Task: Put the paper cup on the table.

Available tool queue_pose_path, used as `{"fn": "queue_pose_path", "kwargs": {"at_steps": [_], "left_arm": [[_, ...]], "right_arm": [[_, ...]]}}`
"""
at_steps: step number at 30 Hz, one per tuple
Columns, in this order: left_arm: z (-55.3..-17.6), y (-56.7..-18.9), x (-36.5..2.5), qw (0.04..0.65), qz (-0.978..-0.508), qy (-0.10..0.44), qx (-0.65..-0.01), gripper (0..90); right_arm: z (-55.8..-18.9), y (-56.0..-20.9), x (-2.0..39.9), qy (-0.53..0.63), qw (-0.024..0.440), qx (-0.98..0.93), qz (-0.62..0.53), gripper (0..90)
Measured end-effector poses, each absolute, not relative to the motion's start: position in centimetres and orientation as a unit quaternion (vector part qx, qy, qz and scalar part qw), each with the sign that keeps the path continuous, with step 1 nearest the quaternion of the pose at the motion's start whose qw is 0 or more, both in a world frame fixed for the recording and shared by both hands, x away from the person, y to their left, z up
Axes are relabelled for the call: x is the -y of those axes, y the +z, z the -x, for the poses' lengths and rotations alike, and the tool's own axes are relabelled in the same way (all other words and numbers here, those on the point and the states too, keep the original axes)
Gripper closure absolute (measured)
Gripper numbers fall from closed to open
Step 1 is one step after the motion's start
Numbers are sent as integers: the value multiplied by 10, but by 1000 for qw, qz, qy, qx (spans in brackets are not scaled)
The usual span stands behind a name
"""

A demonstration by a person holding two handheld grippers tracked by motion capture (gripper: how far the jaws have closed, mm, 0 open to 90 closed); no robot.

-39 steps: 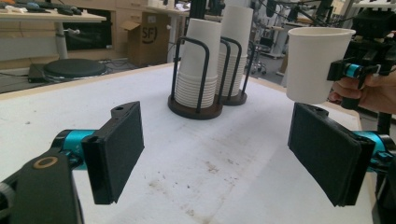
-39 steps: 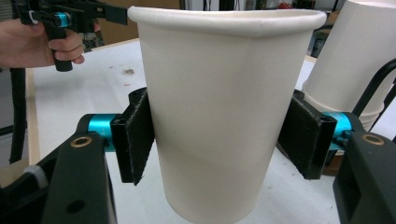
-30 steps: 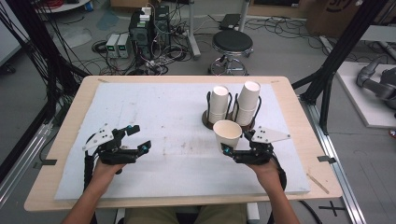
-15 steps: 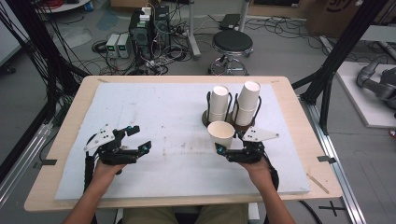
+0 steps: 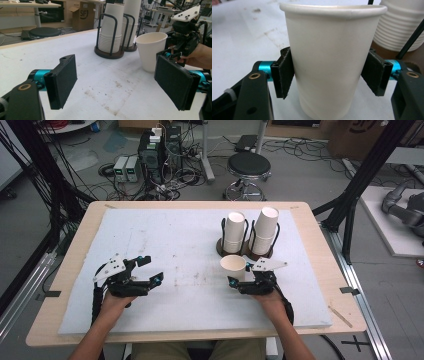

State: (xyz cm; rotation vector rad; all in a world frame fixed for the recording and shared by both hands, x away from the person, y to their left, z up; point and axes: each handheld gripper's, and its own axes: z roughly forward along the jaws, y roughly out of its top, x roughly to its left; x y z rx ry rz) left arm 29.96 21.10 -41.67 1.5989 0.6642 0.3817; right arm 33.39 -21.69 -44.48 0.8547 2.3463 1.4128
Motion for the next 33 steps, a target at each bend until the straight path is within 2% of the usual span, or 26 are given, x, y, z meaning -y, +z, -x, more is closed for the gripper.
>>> {"fn": "queue_pose_path", "kwargs": {"at_steps": [12, 17, 19, 22, 33], "left_arm": [[-300, -418, -214, 629, -700, 163, -296, 188], [-300, -418, -214, 629, -700, 163, -297, 189], [-301, -418, -214, 631, -698, 161, -297, 189], [-301, -418, -214, 631, -699, 160, -296, 189], [-302, -417, -214, 633, -697, 159, -298, 189]], "right_arm": [[-328, -446, 234, 474, 117, -822, -292, 307], [-326, -445, 236, 467, 122, -827, -290, 284], [-326, -445, 235, 460, 132, -828, -293, 225], [-325, -444, 236, 459, 132, -827, -297, 196], [-308, -431, 245, 466, 146, -824, -288, 195]]}}
